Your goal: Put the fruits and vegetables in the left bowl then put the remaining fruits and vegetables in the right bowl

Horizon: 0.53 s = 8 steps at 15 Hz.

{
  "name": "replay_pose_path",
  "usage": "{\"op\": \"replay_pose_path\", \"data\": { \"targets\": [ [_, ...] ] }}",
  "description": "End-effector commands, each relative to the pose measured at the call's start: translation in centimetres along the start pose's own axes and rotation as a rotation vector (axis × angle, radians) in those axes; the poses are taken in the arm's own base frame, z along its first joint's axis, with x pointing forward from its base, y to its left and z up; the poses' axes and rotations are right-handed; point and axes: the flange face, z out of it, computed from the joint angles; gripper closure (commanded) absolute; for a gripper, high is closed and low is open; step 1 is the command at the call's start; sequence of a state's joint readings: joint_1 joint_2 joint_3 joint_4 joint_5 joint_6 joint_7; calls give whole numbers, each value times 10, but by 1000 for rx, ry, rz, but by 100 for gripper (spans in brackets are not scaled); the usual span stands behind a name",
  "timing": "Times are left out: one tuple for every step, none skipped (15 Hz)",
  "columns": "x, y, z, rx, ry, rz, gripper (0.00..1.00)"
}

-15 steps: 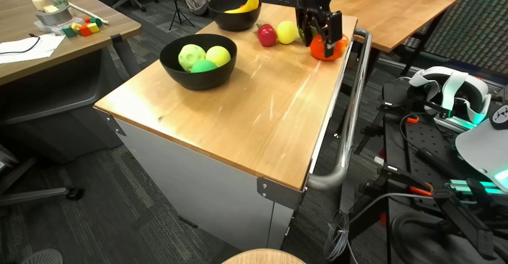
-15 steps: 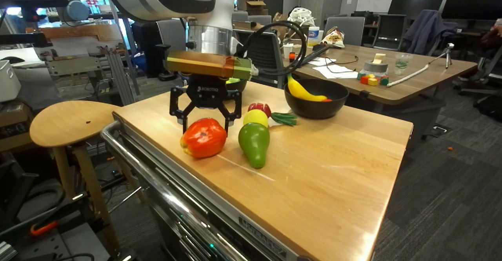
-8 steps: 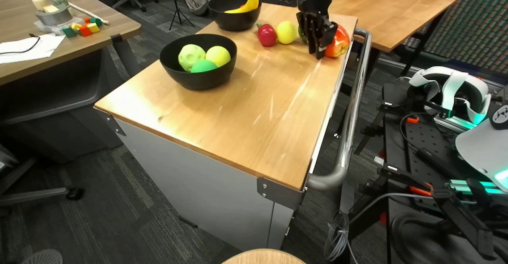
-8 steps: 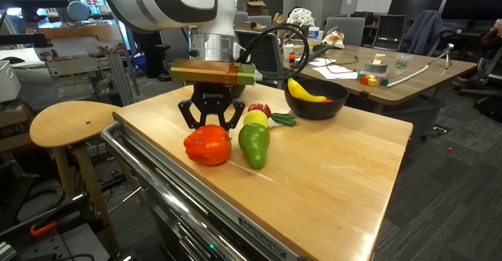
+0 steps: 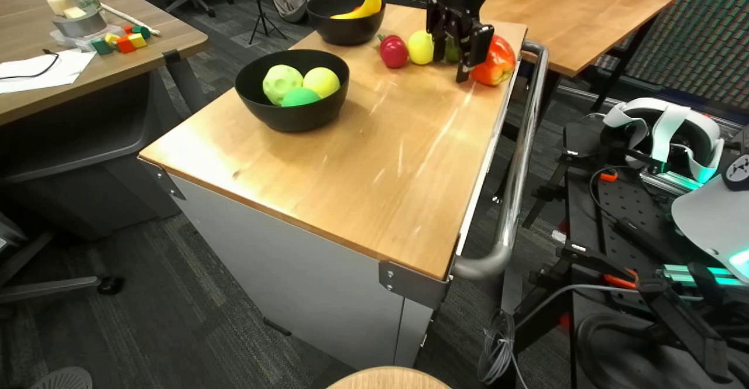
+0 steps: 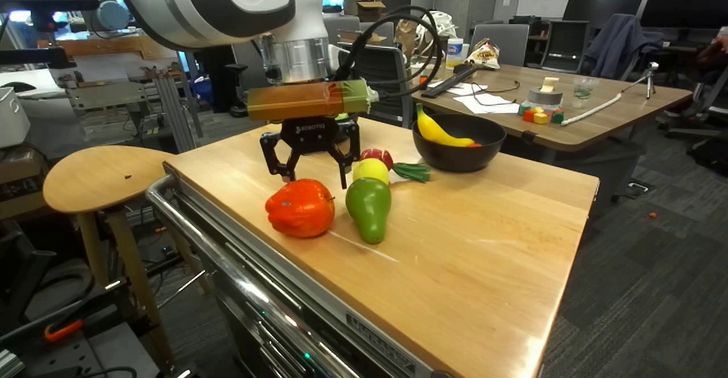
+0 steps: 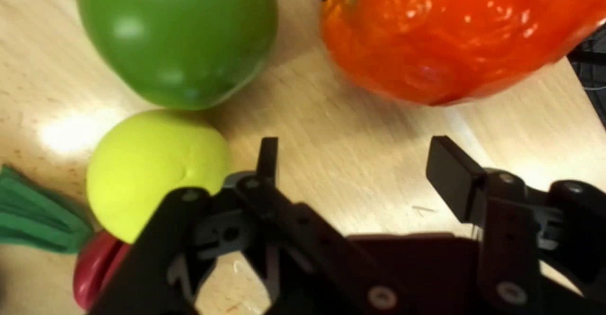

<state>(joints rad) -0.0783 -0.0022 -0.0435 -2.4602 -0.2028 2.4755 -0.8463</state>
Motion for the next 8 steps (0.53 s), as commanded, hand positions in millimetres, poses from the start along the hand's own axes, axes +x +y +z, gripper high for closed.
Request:
{"op": "replay_pose_path", "data": {
  "targets": [
    [-21, -28, -28, -51, 97, -91, 0],
    [-26, -33, -33, -32, 120, -113, 0],
    [-30, -36, -37, -20, 139, -129, 0],
    [-35, -39, -42, -13, 155, -142, 0],
    [-40, -41, -45, -5, 155, -156, 0],
    [-45, -41, -47, -5, 146, -165, 0],
    [-50, -43, -49, -7, 135, -171, 0],
    [-55, -43, -50, -15, 128, -167, 0]
  ]
}}
